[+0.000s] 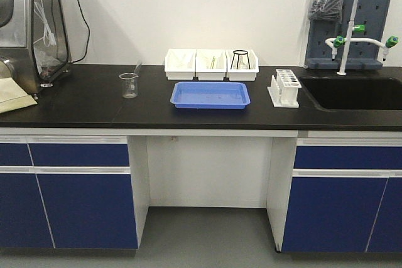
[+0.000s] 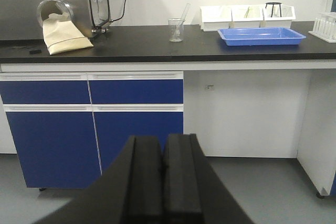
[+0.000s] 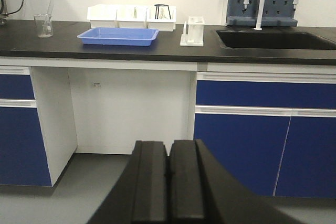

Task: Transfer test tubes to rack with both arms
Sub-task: 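Drive the base forward toward the bench with the beaker and rack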

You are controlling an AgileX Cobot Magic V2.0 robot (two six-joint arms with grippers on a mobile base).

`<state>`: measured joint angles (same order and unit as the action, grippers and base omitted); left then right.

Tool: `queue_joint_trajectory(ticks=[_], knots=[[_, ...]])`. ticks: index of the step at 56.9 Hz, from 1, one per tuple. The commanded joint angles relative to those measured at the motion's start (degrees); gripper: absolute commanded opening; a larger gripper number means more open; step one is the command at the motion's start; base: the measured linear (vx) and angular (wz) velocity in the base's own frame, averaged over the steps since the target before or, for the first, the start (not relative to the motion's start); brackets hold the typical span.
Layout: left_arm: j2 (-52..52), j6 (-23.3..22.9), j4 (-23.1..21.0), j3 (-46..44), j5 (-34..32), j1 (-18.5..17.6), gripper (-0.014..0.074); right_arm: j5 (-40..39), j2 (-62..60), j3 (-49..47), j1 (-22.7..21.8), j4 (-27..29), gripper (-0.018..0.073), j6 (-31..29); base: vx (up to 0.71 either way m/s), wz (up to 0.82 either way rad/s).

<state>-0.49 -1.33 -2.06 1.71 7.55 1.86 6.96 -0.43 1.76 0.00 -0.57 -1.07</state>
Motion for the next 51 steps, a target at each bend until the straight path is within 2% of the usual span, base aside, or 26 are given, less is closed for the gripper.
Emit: queue_joint_trajectory(ticks=[1,51], knots=[[-1.15,-0.4,-0.53,1.47,-4.8,0.03,-0.002,-4.8,-0.59,0.6,-0.09,-0.59,-0.0008,-0.53,0.0,0.0],[-1.15,-0.4,-0.53,1.47,-4.8,0.03,-0.002,-4.8,-0.59,0.6,-0.09,-0.59,-0.0008,-0.53,0.0,0.0]])
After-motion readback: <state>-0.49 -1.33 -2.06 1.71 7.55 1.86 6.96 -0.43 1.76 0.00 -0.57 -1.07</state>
